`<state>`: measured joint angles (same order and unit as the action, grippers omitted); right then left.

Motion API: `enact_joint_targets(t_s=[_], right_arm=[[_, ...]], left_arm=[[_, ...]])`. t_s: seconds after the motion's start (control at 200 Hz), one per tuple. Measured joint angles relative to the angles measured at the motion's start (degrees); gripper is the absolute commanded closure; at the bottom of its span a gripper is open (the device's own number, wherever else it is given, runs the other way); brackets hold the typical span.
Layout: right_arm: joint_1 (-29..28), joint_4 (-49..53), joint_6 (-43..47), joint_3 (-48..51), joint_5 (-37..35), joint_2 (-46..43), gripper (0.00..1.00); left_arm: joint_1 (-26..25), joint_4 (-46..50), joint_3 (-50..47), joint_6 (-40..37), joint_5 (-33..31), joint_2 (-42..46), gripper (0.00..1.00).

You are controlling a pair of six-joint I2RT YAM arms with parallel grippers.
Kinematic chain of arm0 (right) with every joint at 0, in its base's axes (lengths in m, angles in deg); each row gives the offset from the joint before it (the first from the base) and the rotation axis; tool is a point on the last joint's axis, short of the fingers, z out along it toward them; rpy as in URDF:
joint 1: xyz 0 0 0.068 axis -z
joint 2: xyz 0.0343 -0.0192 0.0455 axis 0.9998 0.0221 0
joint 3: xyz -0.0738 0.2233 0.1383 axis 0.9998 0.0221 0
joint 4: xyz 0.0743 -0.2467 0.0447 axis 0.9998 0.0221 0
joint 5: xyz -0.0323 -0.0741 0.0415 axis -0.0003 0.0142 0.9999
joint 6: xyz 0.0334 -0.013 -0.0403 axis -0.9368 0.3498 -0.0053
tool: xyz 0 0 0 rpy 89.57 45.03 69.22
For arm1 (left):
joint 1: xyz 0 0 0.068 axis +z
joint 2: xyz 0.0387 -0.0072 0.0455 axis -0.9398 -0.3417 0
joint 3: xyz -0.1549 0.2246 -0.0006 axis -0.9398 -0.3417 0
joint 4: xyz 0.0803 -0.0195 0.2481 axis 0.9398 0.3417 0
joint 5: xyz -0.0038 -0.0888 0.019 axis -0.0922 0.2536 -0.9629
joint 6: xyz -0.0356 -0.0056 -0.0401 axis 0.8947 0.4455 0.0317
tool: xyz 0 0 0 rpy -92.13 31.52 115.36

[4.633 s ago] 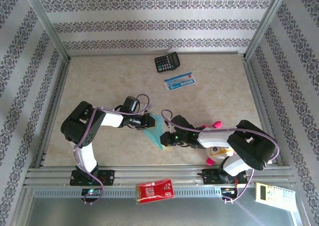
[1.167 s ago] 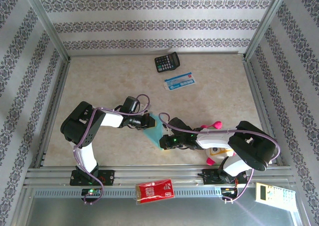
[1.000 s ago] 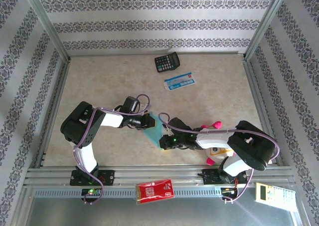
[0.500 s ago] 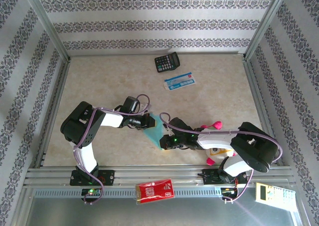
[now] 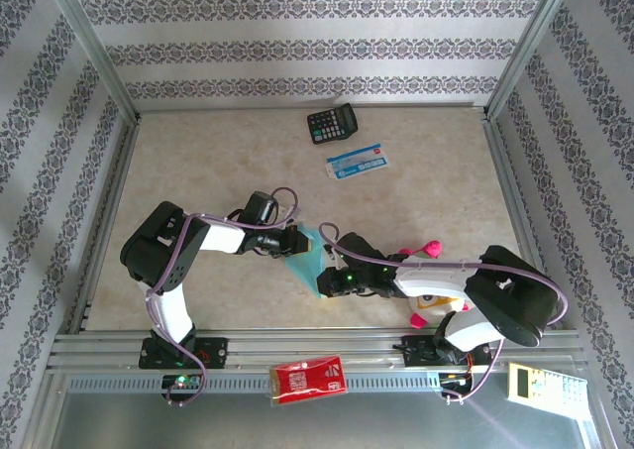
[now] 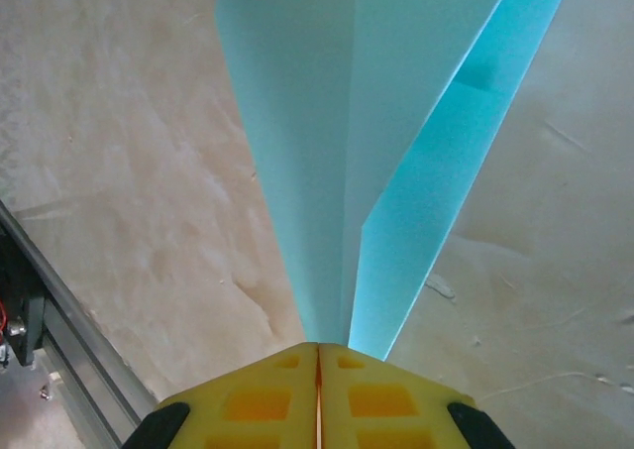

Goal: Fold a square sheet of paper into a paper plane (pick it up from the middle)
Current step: Fourth fold the wing at the center of the table.

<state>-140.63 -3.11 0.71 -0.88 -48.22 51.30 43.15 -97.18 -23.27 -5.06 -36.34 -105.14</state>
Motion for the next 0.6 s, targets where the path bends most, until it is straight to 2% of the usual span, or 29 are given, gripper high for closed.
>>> enact_joint_targets(t_s=[0.6], right_arm=[[-0.4,-0.3,0.0,0.0,0.1,2.3,0.92]], left_arm=[[0.0,0.1,0.0,-0.2,0.0,0.0,0.89]])
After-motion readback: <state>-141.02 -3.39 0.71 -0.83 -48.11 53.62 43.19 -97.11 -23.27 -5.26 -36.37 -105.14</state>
